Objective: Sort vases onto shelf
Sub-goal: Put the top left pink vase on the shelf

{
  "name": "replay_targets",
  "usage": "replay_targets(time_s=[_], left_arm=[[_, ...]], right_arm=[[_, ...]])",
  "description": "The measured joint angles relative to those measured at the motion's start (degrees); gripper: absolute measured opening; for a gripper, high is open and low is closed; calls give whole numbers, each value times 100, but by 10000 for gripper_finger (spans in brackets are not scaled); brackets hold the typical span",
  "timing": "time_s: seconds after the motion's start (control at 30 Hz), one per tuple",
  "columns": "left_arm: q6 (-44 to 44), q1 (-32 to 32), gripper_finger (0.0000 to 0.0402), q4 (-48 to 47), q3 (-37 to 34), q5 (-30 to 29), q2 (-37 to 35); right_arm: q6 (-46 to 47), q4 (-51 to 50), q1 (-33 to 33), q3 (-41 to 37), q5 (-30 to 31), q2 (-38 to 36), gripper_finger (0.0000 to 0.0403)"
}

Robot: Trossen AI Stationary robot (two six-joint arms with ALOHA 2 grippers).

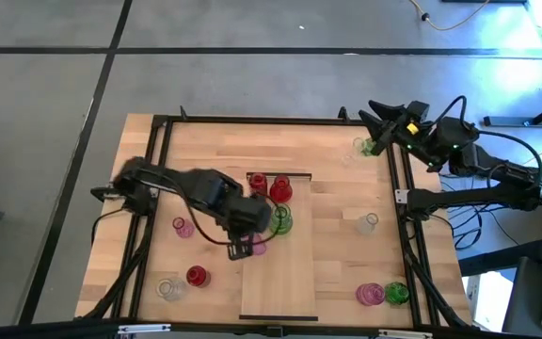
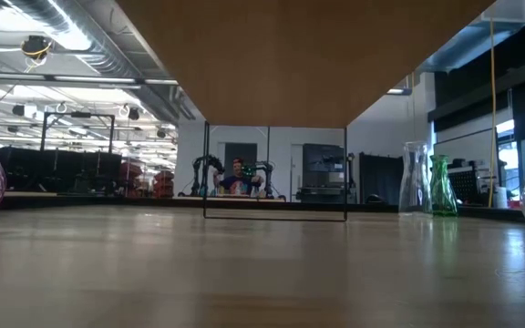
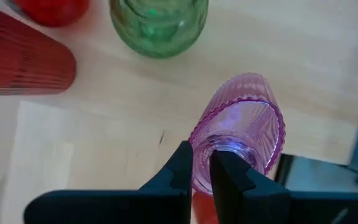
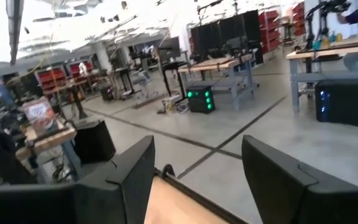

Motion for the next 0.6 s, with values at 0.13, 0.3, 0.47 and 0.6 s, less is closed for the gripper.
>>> replay_targets(time_s=[0.13, 0.3, 0.47, 0.6], left_arm=[[38, -107, 24, 47, 302, -86, 295], [169, -220, 24, -38, 323, -101, 547], [596, -374, 24, -27, 323, -302, 698], [603, -367, 24, -25, 341, -299, 760]], right_arm=[[-3, -351, 2, 0, -142, -183, 223], [8, -583, 1, 0, -177, -331, 223], [15, -626, 2, 0, -372, -393, 223], [17, -626, 2, 0, -511, -413, 223]])
